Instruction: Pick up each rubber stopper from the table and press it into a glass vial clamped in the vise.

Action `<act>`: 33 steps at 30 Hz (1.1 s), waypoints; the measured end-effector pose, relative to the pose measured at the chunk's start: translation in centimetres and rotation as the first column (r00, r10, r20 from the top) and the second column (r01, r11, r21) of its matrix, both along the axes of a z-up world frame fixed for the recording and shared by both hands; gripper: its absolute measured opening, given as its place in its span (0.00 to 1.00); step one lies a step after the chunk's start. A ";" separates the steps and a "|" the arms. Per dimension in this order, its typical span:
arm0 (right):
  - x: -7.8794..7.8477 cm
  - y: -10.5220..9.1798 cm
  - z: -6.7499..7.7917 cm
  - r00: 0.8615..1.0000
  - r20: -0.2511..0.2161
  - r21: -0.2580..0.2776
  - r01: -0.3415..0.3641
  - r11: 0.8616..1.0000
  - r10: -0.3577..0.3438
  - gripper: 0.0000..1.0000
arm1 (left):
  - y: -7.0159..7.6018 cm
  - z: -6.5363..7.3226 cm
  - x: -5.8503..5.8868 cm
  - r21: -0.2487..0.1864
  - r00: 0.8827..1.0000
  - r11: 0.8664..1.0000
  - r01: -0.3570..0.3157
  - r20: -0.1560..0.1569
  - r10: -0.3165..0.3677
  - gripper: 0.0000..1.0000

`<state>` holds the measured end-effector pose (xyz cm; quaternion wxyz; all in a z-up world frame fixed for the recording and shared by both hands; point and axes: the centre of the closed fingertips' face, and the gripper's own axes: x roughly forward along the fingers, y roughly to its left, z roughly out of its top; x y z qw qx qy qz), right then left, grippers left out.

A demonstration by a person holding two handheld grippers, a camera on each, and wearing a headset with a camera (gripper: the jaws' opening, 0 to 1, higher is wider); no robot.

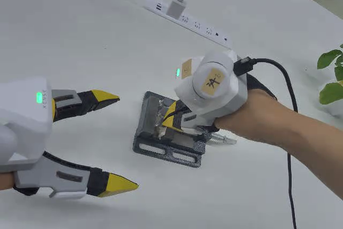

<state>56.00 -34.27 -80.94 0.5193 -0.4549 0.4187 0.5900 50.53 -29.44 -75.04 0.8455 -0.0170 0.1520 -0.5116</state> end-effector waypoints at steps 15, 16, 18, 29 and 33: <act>-0.1 0.1 -0.1 1.000 -0.020 -0.022 0.000 1.000 0.000 0.00 | -0.1 0.0 0.3 -0.007 1.000 1.000 -0.002 0.003 0.002 0.82; 0.0 0.1 -0.1 1.000 -0.023 -0.026 0.001 1.000 -0.002 0.00 | -0.1 0.0 0.3 -0.007 1.000 1.000 -0.003 0.002 0.003 0.82; 0.0 0.1 -0.1 1.000 -0.025 -0.033 -0.004 0.999 0.003 0.00 | -0.1 0.1 0.3 -0.007 1.000 1.000 -0.002 0.003 0.002 0.82; -0.1 0.3 -0.2 0.999 -0.035 -0.070 -0.032 0.997 0.030 0.00 | -0.2 0.6 0.3 -0.008 1.000 1.000 -0.006 0.014 0.006 0.82; -0.2 0.3 -0.3 0.998 -0.029 -0.093 -0.055 0.994 0.052 0.00 | -0.2 0.6 0.2 -0.004 1.000 1.000 -0.006 0.015 0.006 0.82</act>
